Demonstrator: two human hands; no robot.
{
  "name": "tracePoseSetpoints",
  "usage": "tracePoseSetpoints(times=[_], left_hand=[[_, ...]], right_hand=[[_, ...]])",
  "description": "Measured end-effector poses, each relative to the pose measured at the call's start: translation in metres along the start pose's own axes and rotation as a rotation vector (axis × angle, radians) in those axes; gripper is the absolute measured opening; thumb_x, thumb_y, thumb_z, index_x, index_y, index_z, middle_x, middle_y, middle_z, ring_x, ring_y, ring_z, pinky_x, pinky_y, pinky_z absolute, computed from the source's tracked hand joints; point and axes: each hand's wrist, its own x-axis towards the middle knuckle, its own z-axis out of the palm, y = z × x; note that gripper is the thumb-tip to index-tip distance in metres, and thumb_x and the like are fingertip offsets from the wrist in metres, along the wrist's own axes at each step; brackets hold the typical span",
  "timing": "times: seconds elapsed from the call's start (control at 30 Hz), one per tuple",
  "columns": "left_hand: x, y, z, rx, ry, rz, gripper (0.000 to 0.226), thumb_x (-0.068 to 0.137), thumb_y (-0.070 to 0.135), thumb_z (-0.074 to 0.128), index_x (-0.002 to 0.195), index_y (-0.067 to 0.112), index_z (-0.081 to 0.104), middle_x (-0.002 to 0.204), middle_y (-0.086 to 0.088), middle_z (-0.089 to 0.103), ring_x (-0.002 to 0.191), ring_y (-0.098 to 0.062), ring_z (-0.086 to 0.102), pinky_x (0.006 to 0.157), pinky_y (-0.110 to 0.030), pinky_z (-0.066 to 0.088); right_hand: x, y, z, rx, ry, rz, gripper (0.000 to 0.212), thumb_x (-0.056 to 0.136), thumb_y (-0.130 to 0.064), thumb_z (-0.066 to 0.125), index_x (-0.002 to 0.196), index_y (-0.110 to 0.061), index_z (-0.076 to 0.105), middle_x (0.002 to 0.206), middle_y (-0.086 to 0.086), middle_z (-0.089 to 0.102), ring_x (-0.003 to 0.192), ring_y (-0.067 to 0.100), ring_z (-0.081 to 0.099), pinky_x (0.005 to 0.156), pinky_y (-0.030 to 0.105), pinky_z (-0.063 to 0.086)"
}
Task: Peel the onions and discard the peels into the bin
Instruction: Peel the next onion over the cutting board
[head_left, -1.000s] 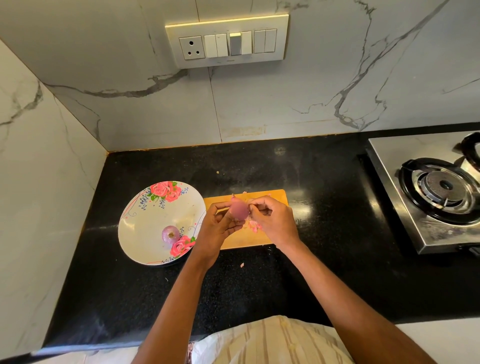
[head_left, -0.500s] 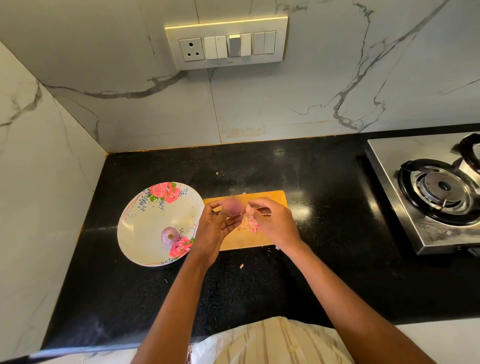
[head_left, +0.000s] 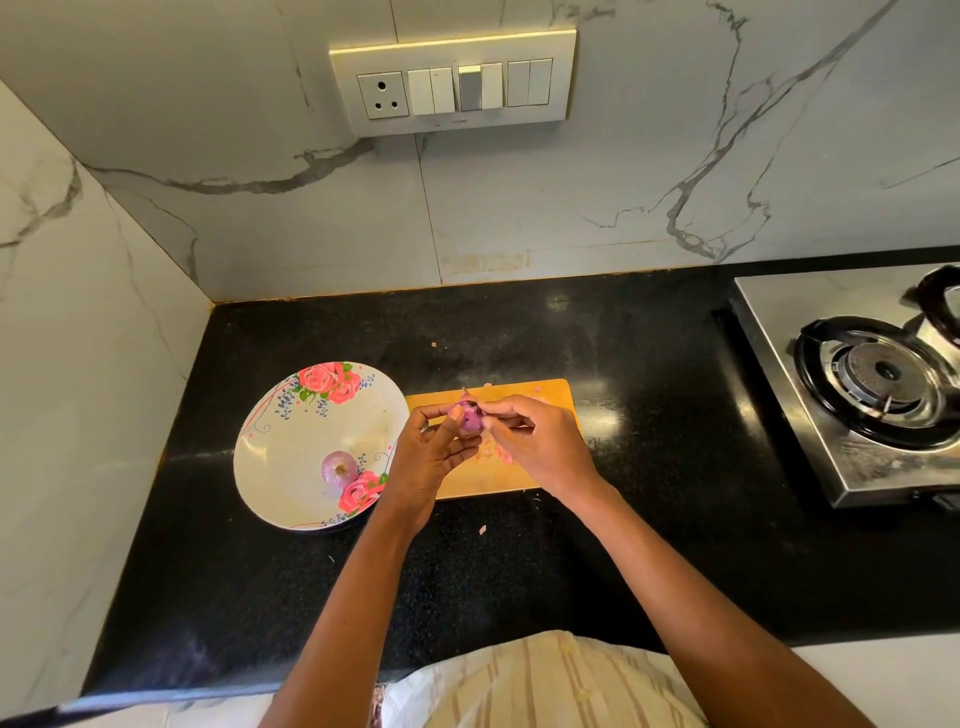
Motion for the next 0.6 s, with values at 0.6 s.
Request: tracePoseSetpoints(times=[0.6], left_hand=[[-0.0014,-0.0012,0.0011,-0.003,-0.028,-0.022,0.044,0.097,0.035,0.061,0.131,0.008,0.053,0.114,-0.009,0.072,0.102,-0.027,0.074,0.099,-0.043,0.056]], right_hand=[[0.0010,0.0060,-0.0006,0.211,0.098,0.194,0.020,0.091,-0.018,0.076,0.110,-0.022,0.071,0.103,-0.010,0.072,0.097,0.001,0.067,0.081,0.019,0.056]])
